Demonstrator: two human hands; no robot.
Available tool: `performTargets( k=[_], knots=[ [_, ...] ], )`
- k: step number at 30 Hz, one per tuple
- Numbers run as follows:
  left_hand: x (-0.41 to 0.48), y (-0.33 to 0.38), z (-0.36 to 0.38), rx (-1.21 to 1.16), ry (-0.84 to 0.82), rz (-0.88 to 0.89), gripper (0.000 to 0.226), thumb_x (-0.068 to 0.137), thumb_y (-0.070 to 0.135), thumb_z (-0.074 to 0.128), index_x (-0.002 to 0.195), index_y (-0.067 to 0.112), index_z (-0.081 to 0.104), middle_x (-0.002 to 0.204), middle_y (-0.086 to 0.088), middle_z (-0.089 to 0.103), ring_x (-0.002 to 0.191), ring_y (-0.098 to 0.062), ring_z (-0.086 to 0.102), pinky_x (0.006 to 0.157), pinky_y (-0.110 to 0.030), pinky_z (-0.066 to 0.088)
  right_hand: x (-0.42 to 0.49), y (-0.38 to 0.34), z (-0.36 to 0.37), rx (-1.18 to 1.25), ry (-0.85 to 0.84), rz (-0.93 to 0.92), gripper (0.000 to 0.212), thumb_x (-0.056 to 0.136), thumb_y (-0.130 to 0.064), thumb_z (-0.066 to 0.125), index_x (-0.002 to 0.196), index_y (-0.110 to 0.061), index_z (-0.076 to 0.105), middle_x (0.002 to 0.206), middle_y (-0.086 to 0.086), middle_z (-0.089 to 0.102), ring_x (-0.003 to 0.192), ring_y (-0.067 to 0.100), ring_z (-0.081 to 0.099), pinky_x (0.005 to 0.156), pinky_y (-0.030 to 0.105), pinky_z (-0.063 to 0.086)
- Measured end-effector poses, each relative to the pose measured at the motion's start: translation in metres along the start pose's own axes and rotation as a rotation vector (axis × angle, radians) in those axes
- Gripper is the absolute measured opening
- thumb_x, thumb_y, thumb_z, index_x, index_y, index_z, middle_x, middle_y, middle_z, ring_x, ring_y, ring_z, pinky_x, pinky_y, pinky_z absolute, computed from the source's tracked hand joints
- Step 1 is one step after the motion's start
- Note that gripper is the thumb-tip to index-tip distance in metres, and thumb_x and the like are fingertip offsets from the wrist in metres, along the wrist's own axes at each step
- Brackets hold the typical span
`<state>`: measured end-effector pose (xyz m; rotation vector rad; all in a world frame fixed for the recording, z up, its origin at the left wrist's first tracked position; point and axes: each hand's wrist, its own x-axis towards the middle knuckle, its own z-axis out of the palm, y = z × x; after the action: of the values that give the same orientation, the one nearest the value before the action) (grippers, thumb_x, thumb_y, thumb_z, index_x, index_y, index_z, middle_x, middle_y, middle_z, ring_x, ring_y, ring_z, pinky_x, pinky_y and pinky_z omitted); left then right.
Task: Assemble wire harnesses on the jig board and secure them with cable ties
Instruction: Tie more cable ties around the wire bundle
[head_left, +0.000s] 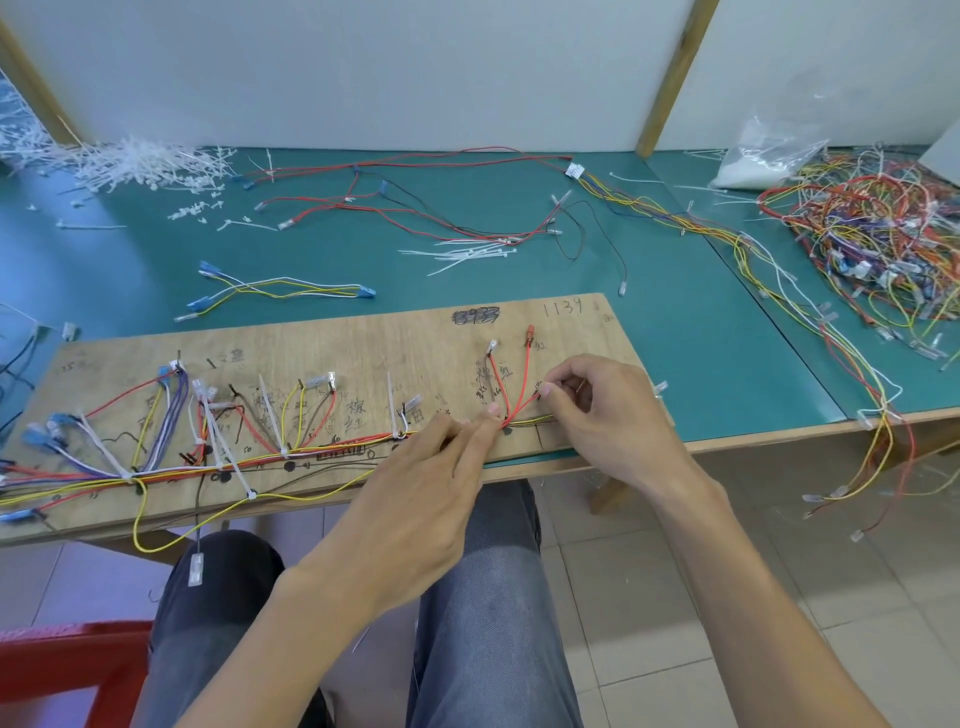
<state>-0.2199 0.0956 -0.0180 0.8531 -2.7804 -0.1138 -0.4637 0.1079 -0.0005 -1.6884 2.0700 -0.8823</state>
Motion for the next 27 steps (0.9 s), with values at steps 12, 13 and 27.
performTargets(
  k=[12, 13, 27],
  knots=[
    [0.003, 0.003, 0.003, 0.020, 0.032, -0.027, 0.049, 0.104, 0.023, 0.049, 0.151, 0.008, 0.049, 0.160, -0.001, 0.045, 0.113, -0.021, 0.050, 0.099, -0.032, 0.047, 0.021, 0.008, -0.004, 0.094, -0.168, 0.095, 0.010, 0.099, -0.026, 0.073, 0.095, -0.024, 0.082, 0.071, -0.014, 0.067, 0.061, -0.001, 0.052, 0.065, 0.021, 0.040],
    [0.004, 0.003, 0.002, 0.017, 0.033, -0.026, 0.048, 0.105, 0.024, 0.045, 0.150, 0.008, 0.050, 0.159, -0.002, 0.047, 0.112, -0.021, 0.050, 0.100, -0.034, 0.048, 0.023, 0.008, -0.005, 0.114, -0.178, 0.116, 0.009, 0.098, -0.026, 0.074, 0.094, -0.024, 0.082, 0.071, -0.013, 0.068, 0.061, -0.001, 0.052, 0.066, 0.021, 0.040],
    [0.006, -0.002, 0.014, 0.010, -0.003, -0.012, 0.061, 0.096, 0.014, 0.061, 0.155, 0.011, 0.046, 0.163, 0.000, 0.042, 0.147, -0.023, 0.039, 0.116, -0.041, 0.041, 0.007, -0.004, 0.002, -0.058, 0.095, 0.003, 0.005, 0.089, -0.027, 0.083, 0.091, -0.029, 0.079, 0.076, -0.011, 0.062, 0.063, 0.006, 0.053, 0.067, 0.034, 0.052]
  ],
)
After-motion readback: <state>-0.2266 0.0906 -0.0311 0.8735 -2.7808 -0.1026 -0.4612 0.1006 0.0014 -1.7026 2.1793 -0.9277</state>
